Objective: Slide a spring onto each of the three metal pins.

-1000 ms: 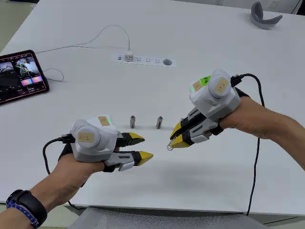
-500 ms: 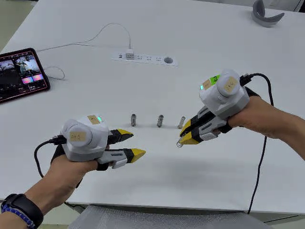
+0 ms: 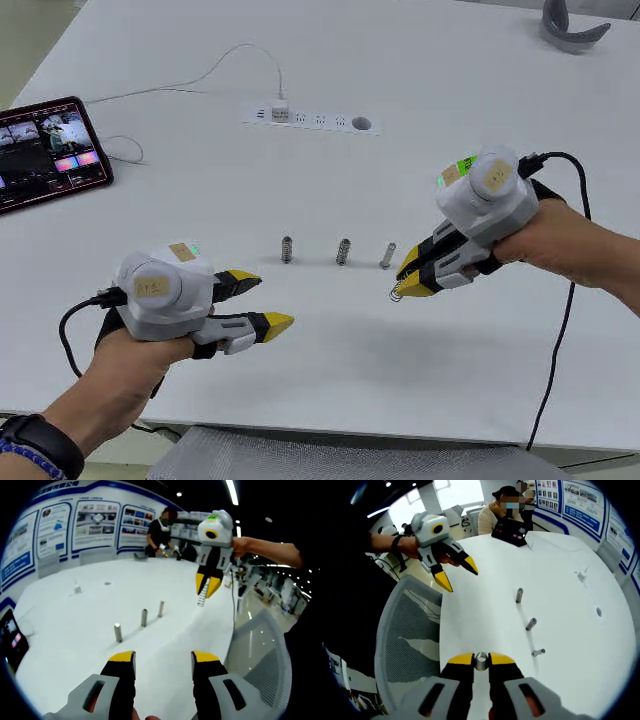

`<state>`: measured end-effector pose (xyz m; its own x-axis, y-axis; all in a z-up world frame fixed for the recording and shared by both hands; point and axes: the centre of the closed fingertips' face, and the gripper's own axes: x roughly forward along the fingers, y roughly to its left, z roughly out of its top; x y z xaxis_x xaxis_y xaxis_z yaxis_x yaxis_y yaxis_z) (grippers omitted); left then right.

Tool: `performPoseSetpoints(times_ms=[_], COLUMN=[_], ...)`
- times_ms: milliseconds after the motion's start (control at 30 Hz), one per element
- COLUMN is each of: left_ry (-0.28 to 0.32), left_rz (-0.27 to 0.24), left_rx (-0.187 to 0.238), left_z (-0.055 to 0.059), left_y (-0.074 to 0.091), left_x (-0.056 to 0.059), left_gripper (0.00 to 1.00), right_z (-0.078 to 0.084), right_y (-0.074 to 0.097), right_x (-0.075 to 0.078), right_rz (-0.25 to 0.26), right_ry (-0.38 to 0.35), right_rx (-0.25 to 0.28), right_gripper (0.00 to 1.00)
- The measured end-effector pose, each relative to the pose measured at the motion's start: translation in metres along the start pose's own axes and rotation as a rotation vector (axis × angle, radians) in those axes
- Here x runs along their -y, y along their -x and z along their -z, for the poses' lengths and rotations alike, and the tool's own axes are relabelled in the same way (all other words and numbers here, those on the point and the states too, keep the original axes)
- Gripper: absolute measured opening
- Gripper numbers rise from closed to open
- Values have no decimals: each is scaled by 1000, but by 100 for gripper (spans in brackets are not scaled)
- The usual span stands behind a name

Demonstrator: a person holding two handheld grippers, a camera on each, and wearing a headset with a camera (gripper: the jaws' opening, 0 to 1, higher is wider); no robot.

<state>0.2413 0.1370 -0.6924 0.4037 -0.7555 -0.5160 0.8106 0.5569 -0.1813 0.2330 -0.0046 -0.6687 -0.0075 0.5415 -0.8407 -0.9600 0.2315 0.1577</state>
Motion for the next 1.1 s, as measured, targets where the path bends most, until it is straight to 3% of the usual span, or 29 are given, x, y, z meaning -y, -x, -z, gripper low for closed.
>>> performPoseSetpoints(times_ms=[433, 667, 1100], left_ry=[50, 69, 113], left_rz=[-75, -110, -149], left_rx=[-10, -16, -20], left_z=[11, 16, 22], left_y=[9, 14, 17], left_x=[-17, -24, -29], left_gripper=[53, 57, 66], right_z=[18, 23, 28], right_y=[-3, -4, -6], right_x=[19, 38, 67], right_rz=[20, 43, 73], right_ry=[-5, -18, -21], right_rx=[-34, -32, -33], right_gripper=[12, 12, 12])
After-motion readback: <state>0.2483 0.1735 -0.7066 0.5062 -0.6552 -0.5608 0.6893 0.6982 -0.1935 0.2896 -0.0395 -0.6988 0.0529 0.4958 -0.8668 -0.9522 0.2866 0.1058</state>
